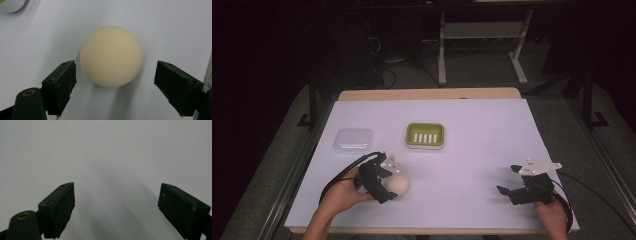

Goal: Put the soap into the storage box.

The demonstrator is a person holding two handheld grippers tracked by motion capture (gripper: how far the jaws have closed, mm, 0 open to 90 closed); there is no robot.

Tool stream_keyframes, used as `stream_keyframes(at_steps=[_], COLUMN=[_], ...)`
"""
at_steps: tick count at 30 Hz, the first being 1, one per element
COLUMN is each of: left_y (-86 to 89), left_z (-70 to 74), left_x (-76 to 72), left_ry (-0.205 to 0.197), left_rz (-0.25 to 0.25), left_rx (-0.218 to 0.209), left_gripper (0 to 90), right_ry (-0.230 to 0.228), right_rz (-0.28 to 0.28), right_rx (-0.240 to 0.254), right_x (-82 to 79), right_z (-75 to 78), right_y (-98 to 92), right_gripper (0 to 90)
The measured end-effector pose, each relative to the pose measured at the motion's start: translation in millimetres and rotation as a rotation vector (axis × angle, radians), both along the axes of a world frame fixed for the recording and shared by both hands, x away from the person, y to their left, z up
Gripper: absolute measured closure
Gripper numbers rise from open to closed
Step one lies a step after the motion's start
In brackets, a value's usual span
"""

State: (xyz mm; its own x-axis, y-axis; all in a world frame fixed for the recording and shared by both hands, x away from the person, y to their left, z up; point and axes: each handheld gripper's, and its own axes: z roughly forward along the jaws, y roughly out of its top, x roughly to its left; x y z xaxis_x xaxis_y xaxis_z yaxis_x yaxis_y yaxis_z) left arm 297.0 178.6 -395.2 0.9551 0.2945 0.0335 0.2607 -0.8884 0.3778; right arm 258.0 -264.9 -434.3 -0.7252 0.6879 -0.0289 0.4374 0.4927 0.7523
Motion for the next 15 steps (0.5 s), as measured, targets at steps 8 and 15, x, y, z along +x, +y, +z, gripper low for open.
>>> stream_keyframes(at_steps=[8, 15], left_y=[-9.0, -16.0], left_z=[-10.5, -16.7], left_x=[7.4, 10.9], left_ry=[0.028, 0.044], left_rz=[-0.002, -0.007], left_rx=[0.012, 0.026], left_gripper=[17.2, 17.1], right_ry=[0.006, 0.002], right_rz=[0.003, 0.002], right_rx=[-0.002, -0.001], right_x=[0.4, 0.0], right_z=[-0.3, 0.0], right_y=[1.1, 1.1], right_gripper=[13.4, 13.3])
